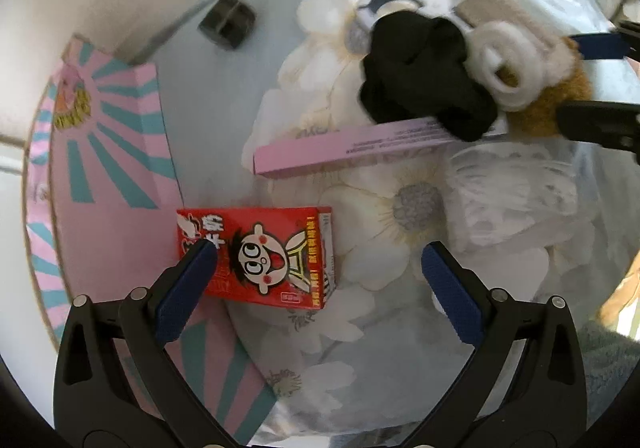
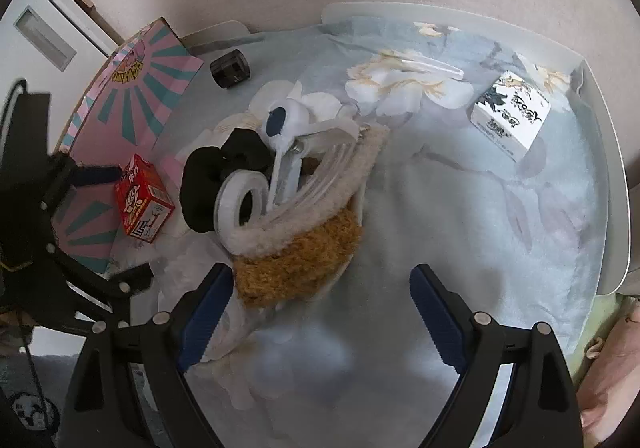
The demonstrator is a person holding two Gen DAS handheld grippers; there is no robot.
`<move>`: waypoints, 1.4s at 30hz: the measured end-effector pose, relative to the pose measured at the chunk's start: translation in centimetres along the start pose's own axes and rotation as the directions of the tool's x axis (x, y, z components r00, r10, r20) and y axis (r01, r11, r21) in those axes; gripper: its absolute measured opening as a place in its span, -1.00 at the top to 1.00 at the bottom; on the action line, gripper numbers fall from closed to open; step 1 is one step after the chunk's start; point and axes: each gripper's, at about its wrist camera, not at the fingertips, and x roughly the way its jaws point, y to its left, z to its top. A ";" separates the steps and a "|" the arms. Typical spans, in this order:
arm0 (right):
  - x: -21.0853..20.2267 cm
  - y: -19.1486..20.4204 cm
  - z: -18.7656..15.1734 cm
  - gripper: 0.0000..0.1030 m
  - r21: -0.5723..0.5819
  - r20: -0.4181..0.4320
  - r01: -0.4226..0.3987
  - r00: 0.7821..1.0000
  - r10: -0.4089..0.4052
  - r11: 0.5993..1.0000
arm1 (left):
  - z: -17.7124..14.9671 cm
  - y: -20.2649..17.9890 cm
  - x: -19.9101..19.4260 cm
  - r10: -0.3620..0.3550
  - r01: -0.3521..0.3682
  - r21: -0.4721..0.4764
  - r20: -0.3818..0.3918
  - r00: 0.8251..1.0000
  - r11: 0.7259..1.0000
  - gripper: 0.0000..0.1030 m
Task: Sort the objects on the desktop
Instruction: 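Grasp the red drink carton with the left tool while the right tool grasps the fuzzy hair clip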
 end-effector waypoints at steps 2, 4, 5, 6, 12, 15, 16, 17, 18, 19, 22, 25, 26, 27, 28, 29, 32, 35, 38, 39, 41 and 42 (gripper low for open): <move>0.0 0.0 -0.1 -0.71 -0.007 0.002 0.000 1.000 0.000 1.000 | 0.0 0.8 0.0 0.036 -0.036 -0.048 0.013 0.999 0.998 -0.96; 0.0 -0.1 -0.1 -0.71 -0.014 0.004 -0.008 1.000 0.008 1.000 | 0.1 1.3 -0.4 0.078 -0.074 -0.089 0.032 0.996 0.993 -0.96; 0.0 -0.1 -0.1 -0.71 -0.017 0.003 -0.013 1.000 0.013 1.000 | 0.2 1.5 -0.4 0.112 -0.107 -0.109 0.036 0.993 0.988 -0.96; 0.0 -0.1 -0.2 -0.71 -0.018 0.001 -0.016 1.000 0.016 1.000 | 0.3 1.5 -0.3 0.140 -0.136 -0.119 0.033 0.990 0.984 -0.96; 0.8 0.3 0.2 -0.71 -0.022 -0.013 -0.034 0.999 0.034 0.999 | 1.4 2.2 -0.3 0.189 -0.177 -0.187 0.046 0.981 0.966 -1.00; 0.6 0.7 0.3 -0.71 -0.026 -0.015 -0.048 0.999 0.047 0.999 | 1.8 2.8 -0.6 0.183 -0.172 -0.210 0.032 0.983 0.963 -1.00; 0.6 0.8 0.4 -0.71 -0.028 -0.018 -0.050 0.999 0.050 0.998 | 2.0 3.1 -0.6 0.172 -0.164 -0.226 0.016 0.985 0.960 -1.00; 0.7 0.9 0.4 -0.71 -0.031 -0.020 -0.049 0.999 0.049 0.998 | 2.2 3.7 -0.6 0.143 -0.141 -0.262 -0.010 0.990 0.955 -1.00; 0.7 0.9 0.5 -0.71 -0.034 -0.023 -0.047 0.999 0.047 0.998 | 2.2 4.4 -0.5 0.104 -0.111 -0.308 -0.039 0.994 0.945 -0.99; 0.7 1.0 0.5 -0.71 -0.036 -0.024 -0.047 0.999 0.046 0.998 | 2.3 5.2 -0.5 0.079 -0.099 -0.362 -0.069 0.994 0.927 -0.98; 0.8 1.1 0.8 -0.71 -0.039 -0.026 -0.046 0.999 0.045 0.998 | 2.5 7.0 -1.4 -0.010 -0.047 -0.519 -0.107 0.994 0.854 -0.98; 0.6 0.9 0.9 -0.71 -0.031 -0.022 -0.058 0.998 0.057 0.998 | 2.4 8.1 -1.5 -0.041 -0.057 -0.620 -0.143 0.989 0.783 -0.98; 0.5 0.9 0.8 -0.71 -0.029 -0.022 -0.061 0.998 0.060 0.998 | 2.5 8.5 -1.3 -0.043 -0.082 -0.649 -0.175 0.984 0.756 -0.98; 0.5 0.8 0.8 -0.71 -0.028 -0.023 -0.062 0.998 0.061 0.998 | 2.5 8.9 -1.0 -0.051 -0.099 -0.672 -0.200 0.979 0.734 -0.98; 0.4 0.8 0.8 -0.71 -0.028 -0.023 -0.063 0.998 0.062 0.998 | 2.4 9.4 -0.8 -0.065 -0.107 -0.701 -0.213 0.975 0.705 -0.98; 0.4 0.8 0.9 -0.71 -0.033 -0.021 -0.063 0.998 0.062 0.997 | 2.2 10.1 -0.5 -0.103 -0.083 -0.740 -0.202 0.974 0.668 -0.98; 0.6 1.2 1.0 -0.71 -0.066 -0.021 -0.061 0.998 0.060 0.996 | 1.8 11.6 -0.2 -0.188 -0.038 -0.821 -0.175 0.967 0.570 -1.00; 1.1 1.6 1.1 -0.71 -0.103 -0.016 -0.061 0.998 0.060 0.993 | 2.4 12.1 -0.7 -0.178 -0.038 -0.826 -0.165 0.970 0.563 -1.00; 1.3 1.8 1.2 -0.71 -0.124 0.009 -0.060 0.998 0.062 0.990 | 2.8 12.6 -1.2 -0.179 -0.026 -0.830 -0.150 0.972 0.556 -0.98; 1.2 1.9 1.2 -0.71 -0.131 0.021 -0.055 0.998 0.058 0.990 | 2.9 12.8 -1.3 -0.189 -0.012 -0.837 -0.138 0.972 0.547 -0.91; 1.4 2.1 1.4 -0.71 -0.141 0.040 -0.039 0.998 0.045 0.989 | 2.8 13.3 -1.8 -0.216 0.028 -0.860 -0.097 0.972 0.509 -0.74; 1.5 2.0 1.4 -0.70 -0.142 0.045 -0.035 0.998 0.042 0.989 | 2.9 13.5 -2.1 -0.209 0.024 -0.863 -0.094 0.973 0.504 -0.61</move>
